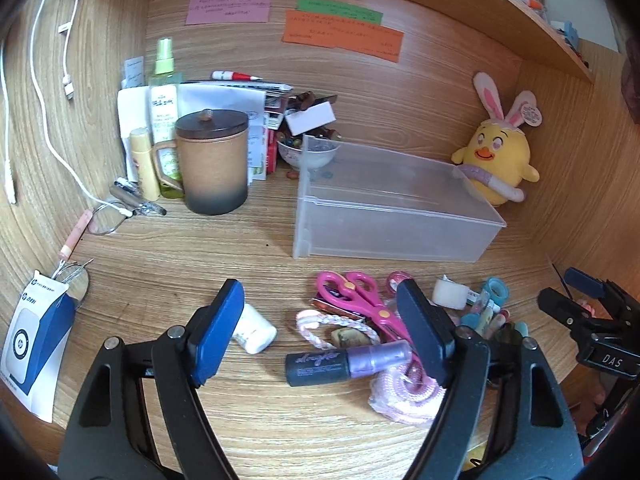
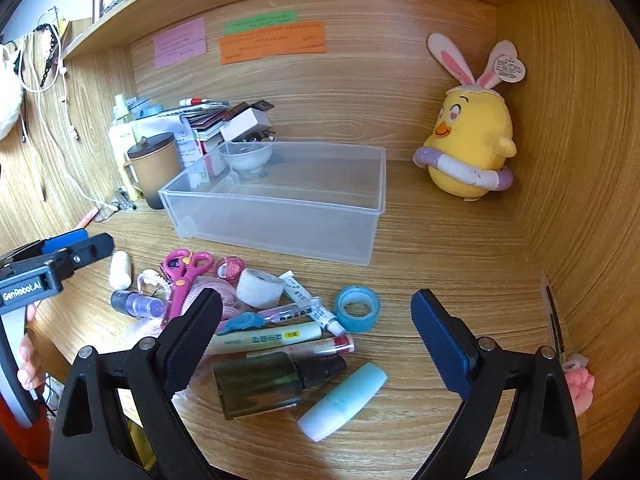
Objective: Organize objects
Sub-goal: 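Grasp the white pill bottle with left gripper while right grasps teal-capped tube, then lower both held items into the clear box and open both grippers, then grasp the black-purple spray bottle with left gripper while right grasps blue tape, then lower both held items into the clear box and open both grippers, then grasp the pale green tube with left gripper while right grasps dark green bottle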
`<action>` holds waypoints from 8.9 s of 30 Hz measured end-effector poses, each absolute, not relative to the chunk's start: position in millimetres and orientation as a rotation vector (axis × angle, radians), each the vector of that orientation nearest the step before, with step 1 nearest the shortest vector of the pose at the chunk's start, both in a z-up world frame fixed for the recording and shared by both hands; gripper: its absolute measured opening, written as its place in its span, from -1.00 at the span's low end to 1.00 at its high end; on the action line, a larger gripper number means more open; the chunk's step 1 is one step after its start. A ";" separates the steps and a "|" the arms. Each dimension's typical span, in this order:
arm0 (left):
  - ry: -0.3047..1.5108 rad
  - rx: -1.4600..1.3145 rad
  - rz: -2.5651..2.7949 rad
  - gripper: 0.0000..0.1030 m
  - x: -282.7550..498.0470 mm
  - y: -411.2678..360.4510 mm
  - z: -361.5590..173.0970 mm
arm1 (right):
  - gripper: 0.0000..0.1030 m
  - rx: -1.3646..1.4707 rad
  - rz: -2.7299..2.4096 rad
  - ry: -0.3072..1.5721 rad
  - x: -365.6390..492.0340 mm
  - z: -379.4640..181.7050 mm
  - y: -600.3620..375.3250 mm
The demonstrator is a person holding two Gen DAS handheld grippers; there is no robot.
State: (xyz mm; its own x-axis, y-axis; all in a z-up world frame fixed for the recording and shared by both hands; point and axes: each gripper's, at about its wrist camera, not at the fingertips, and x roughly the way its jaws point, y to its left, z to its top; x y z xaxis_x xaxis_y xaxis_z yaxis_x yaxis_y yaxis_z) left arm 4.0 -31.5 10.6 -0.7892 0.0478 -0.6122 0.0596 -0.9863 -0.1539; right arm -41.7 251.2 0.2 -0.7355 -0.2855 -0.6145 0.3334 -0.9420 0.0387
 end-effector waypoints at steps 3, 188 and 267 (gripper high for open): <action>0.310 1.029 -2.889 0.53 1.3 -54.0 3.4 | 0.59 0.971 -2.665 0.074 -45.6 -5.0 265.2; 0.075 1.235 -3.035 -0.51 -126.8 -31.6 30.3 | -0.30 0.949 -2.543 0.133 -154.3 35.0 243.5; -0.296 1.530 -3.199 -0.31 -15.0 91.5 -15.8 | 0.07 1.284 -2.402 0.045 -43.9 -47.2 276.6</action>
State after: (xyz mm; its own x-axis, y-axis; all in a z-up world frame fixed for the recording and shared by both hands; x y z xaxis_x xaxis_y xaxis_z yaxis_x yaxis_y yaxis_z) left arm -15.0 91.5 -15.8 -0.5604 0.2955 -0.7738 -0.4326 -0.9011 -0.0308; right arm -43.9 276.6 -47.2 -0.4886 -0.3425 -0.8025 0.3724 -0.9136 0.1632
